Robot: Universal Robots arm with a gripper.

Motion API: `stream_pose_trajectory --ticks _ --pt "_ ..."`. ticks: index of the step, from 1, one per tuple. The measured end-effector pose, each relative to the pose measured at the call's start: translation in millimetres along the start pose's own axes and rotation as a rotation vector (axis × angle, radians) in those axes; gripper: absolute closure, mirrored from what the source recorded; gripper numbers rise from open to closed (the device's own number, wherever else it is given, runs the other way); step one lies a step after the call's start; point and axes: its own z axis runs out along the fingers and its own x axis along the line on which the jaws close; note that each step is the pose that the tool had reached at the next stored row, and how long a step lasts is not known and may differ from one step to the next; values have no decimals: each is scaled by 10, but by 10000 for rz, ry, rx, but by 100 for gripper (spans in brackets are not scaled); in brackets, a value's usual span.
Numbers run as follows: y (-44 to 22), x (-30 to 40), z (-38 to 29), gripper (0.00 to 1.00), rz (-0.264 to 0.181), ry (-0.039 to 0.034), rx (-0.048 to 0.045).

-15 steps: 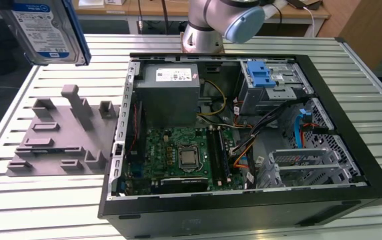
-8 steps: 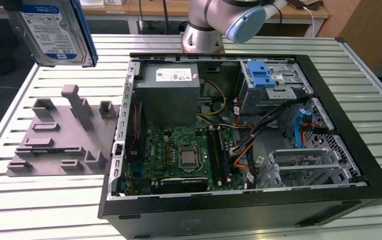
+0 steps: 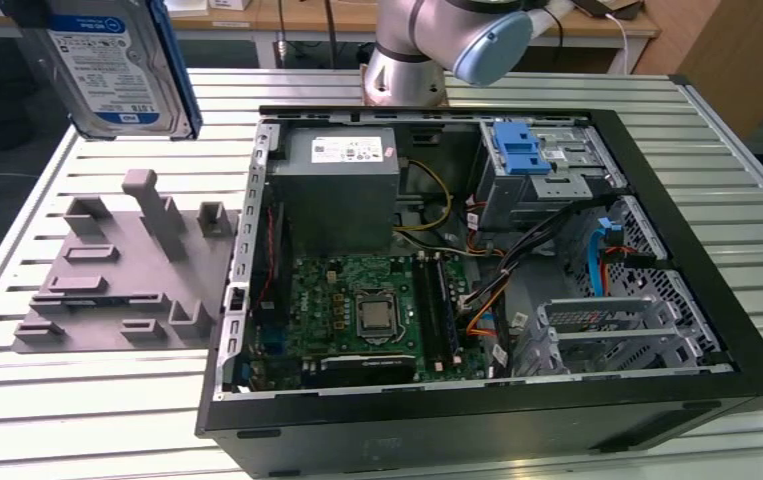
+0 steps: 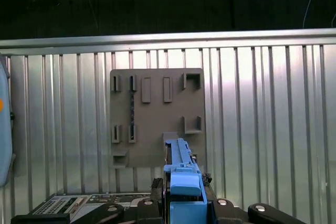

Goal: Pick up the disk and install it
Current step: 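Pick up the disk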

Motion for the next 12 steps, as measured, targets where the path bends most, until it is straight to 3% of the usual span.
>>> stream_pose_trajectory --ticks 6,12 --pt "-36 80 1 64 1 -1 0" --pt "-150 126 1 64 0 0 -1"
